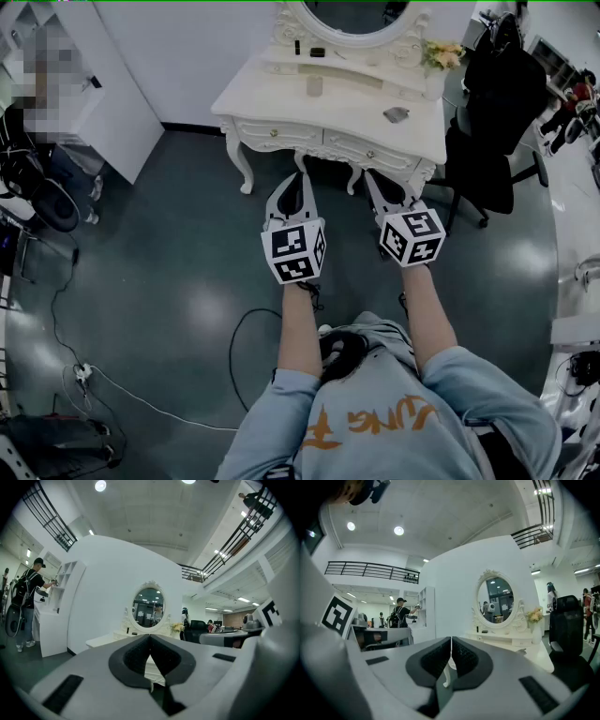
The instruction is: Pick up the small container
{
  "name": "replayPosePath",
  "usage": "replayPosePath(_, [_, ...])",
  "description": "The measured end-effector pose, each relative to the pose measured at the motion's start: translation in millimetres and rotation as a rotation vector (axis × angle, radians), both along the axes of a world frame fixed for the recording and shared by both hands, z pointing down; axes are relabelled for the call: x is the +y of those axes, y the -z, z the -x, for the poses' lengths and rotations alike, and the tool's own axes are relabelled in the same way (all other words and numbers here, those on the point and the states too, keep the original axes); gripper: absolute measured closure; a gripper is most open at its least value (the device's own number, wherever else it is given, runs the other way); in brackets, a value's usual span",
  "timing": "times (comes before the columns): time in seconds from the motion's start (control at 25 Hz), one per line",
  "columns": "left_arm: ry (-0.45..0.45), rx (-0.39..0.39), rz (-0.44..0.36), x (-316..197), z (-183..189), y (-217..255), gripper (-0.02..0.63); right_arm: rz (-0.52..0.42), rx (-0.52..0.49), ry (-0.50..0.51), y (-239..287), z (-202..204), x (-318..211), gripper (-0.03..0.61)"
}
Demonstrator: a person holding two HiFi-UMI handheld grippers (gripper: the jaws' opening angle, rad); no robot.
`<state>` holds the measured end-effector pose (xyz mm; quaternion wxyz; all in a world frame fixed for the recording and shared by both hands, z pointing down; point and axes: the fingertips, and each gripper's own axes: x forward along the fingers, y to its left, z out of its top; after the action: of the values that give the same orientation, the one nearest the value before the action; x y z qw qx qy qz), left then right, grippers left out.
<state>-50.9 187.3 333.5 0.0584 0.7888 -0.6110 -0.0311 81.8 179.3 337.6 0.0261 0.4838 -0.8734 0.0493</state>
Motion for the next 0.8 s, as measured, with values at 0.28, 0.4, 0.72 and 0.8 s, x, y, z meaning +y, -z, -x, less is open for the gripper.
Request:
replayPosePath(0.28, [-0.014,0.003,-0.001,1.4,-0.6,-0.5,0.592,0.001,-0.004,0.002,-0.4,0.2,2.7,0.548])
replayPosePath(0.4, [-0.015,0.006,0.002,-1.1,-0.8,-0.5,0.592,0.012,-0.054,-0.011,2.3,-5.3,-0.2,0.548])
replayPosePath(0.72, [0.037,0.057,0.003,-16.3,23.9,1.1,0.592,0.006,-0.037,-0.039,8.7,-11.7,-10.9,0.548])
replayPosePath(0.8, [0.049,0.062,0.008,-19.1,27.9,0.3,0.592,0.014,-0.051,-0.047,8.7,-16.2,-12.1,0.548])
